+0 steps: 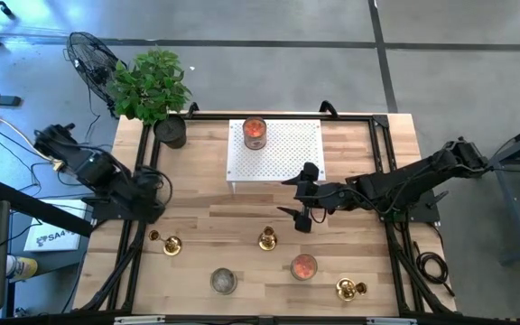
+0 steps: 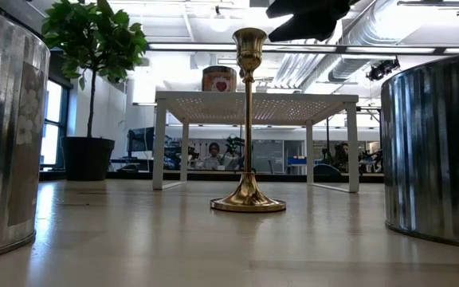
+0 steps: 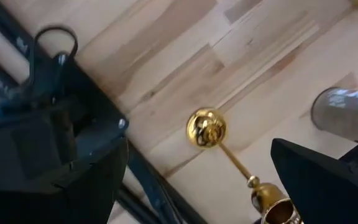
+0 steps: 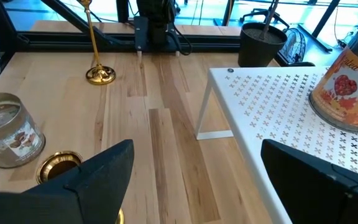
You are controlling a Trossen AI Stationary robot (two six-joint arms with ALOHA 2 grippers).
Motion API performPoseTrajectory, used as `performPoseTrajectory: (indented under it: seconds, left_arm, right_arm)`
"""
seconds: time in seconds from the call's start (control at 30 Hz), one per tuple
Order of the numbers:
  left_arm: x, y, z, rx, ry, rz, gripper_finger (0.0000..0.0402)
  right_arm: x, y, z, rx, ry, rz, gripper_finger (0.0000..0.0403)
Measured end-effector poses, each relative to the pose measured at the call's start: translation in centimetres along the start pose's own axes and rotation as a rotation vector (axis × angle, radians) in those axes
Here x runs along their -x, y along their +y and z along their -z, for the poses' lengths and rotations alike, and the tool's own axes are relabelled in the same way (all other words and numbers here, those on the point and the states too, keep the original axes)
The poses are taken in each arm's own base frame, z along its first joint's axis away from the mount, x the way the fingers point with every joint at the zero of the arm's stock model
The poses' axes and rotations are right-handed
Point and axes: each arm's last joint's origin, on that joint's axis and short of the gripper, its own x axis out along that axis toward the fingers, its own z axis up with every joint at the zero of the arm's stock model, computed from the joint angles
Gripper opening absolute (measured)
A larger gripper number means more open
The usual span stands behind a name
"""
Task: Pick & Place candle stick holders
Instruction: Put the left gold candle holder on the shelf
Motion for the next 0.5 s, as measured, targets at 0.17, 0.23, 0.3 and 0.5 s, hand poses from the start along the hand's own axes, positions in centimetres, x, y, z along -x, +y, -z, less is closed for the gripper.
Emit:
performPoseTrajectory:
  seconds: [0.17,0.23,0.3,0.5]
  left_arm:
    - [-0.7,-1.0,0.2,0.009,0.076,-0.047,0.0387]
    - [-0.9,-1.3,0.2,0.008,0.076,-0.063,0.0387]
    - [-1.2,-1.6,0.2,0.007,0.077,-0.078,0.0387]
    - [-1.8,-2.5,0.4,0.018,0.15,-0.116,0.0387]
  right_arm:
    - [0.0,0.0,0.0,0.001,0.001,-0.005,0.0346]
    - [0.0,0.0,0.0,0.001,0.001,-0.005,0.0346]
    - [0.0,0.0,0.0,0.001,0.0,-0.005,0.0346]
    - [0.0,0.0,0.0,0.001,0.001,-0.005,0.0346]
